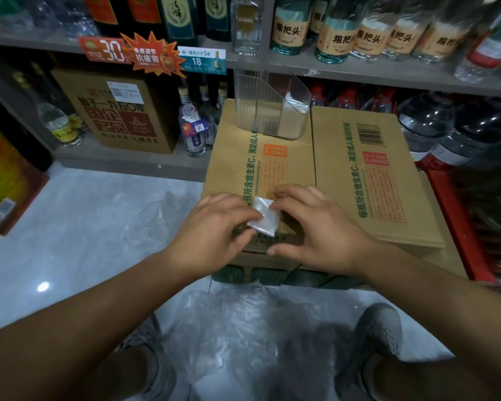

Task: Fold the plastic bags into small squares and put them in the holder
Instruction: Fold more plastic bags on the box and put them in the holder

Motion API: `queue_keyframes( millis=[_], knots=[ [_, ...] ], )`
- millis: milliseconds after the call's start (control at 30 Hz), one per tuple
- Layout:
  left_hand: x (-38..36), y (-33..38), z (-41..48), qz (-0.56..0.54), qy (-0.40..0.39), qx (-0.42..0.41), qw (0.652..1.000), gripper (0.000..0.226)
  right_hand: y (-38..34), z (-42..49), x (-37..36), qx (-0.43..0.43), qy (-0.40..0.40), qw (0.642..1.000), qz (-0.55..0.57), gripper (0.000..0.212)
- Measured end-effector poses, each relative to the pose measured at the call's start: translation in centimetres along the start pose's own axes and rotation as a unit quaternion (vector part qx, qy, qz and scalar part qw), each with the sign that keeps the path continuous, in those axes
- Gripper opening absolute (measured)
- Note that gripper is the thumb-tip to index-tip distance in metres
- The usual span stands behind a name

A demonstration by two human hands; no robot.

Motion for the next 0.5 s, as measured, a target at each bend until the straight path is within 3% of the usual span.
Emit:
queue_keyframes(
  millis=[200, 333, 500],
  knots=[
    [0.8, 0.5, 1.2, -0.096, 0.012, 0.013, 0.995, 0.027, -1.5, 0.0, 1.4, 0.025, 0.106, 0.992, 0.058, 0.013],
    [1.0, 0.5, 2.0, -0.076, 0.007, 0.029, 0.997, 0.033, -1.4, 0.3, 2.6, -0.009, 0.131, 0.983, 0.127, 0.007],
    [1.4, 0.1, 3.2, -0.082, -0.004, 0.059, 0.995, 0.018, -1.2, 0.7, 3.2, -0.032, 0.102, 0.967, 0.229, 0.013]
  ],
)
Point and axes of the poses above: each hand's wrist, its own z-axis towards the middle knuckle, its own x-axis out of the back of the hand, y = z × x, the point moved 5 cm from there along z, towards the middle knuckle, and after that the axes turned 4 degrees about -y, right-handed, at the moved point
